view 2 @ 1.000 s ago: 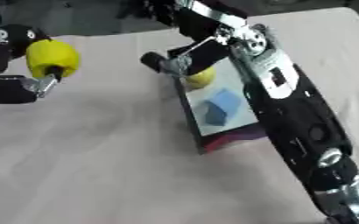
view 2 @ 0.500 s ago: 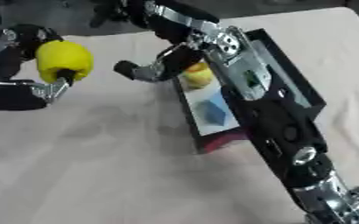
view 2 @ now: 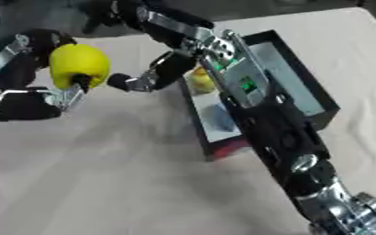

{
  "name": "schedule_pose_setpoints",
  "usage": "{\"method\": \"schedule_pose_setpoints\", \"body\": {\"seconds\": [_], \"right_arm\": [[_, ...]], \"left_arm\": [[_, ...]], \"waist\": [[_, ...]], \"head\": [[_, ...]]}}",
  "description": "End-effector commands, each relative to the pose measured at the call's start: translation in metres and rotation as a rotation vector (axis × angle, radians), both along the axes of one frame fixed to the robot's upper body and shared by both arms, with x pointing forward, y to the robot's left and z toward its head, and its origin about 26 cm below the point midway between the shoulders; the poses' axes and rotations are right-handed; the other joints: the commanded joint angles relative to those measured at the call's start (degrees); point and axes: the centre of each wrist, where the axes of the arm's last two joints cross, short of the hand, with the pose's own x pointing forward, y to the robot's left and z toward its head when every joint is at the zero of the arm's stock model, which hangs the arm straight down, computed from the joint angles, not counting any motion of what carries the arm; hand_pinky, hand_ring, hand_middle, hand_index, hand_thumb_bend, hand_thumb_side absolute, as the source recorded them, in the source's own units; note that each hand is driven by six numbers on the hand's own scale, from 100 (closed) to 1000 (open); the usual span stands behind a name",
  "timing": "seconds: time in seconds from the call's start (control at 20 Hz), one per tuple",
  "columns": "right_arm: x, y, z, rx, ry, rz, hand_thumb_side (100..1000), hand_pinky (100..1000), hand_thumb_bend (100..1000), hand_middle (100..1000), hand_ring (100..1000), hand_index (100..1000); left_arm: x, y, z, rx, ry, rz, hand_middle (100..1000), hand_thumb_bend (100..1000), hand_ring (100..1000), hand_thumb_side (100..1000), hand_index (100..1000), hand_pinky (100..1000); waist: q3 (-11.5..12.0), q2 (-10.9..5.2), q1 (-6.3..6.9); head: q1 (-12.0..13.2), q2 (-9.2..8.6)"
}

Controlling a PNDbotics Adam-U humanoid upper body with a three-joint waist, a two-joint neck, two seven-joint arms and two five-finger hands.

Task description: Pick up the objects with one hand, pass them to the other hand, and then place them into the box on the other side of the table.

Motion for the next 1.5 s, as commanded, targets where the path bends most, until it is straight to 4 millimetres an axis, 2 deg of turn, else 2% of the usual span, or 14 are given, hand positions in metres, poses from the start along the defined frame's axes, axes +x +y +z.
{"method": "schedule_pose_setpoints", "body": {"seconds": [0.05,0.3,0.6,0.65,0.9,1.3,1.45,1.5], "right_arm": [[-0.0004,0.005,0.007,-0.017,-0.049,-0.002,100,985,358,766,1000,962],[0.0019,0.0062,0.0025,-0.031,-0.047,-0.006,100,980,356,693,1000,923],[0.0026,0.0069,0.0013,-0.028,-0.042,-0.01,100,979,356,691,1000,922],[0.0029,0.0067,0.0008,-0.026,-0.039,-0.011,100,948,266,554,1000,878],[0.0045,0.007,-0.0023,0.038,0.018,-0.036,100,930,199,489,1000,827],[-0.0014,-0.0012,0.002,0.089,0.077,-0.022,100,919,199,440,1000,769],[-0.0037,-0.0019,0.0036,0.083,0.093,-0.016,100,917,202,439,1000,780],[-0.0043,-0.0023,0.004,0.077,0.092,-0.014,100,919,242,460,1000,804]], "left_arm": [[-0.0046,-0.002,0.0071,-0.025,-0.023,-0.019,546,100,623,119,575,795],[-0.0068,-0.0038,0.0069,-0.046,-0.031,-0.02,546,100,624,114,579,796],[-0.0078,-0.0043,0.0064,-0.05,-0.032,-0.02,546,100,624,114,579,796],[-0.0079,-0.0042,0.0063,-0.052,-0.032,-0.019,548,100,625,114,582,798],[-0.0115,-0.0054,0.0062,-0.074,-0.039,-0.022,553,100,630,109,586,801],[-0.0096,-0.0067,0.0023,-0.058,-0.039,-0.003,556,100,633,100,595,803],[-0.0083,-0.0081,0.0001,-0.061,-0.038,0.004,553,100,632,100,595,803],[-0.0075,-0.0075,-0.0006,-0.065,-0.039,0.016,553,100,632,100,594,802]], "waist": [[0.1,-6.9,-0.54],[0.2,-6.88,-0.57],[0.3,-6.84,-0.57],[0.4,-6.8,-0.6],[1.2,-6.44,-1.0],[1.5,-6.2,-1.38],[1.6,-6.13,-1.46],[1.6,-6.1,-1.49]], "head": [[-0.5,0.42],[-0.5,1.15],[-0.5,1.32],[-0.3,1.33],[0.6,1.3],[1.1,1.11],[1.1,0.97],[1.2,0.95]]}}
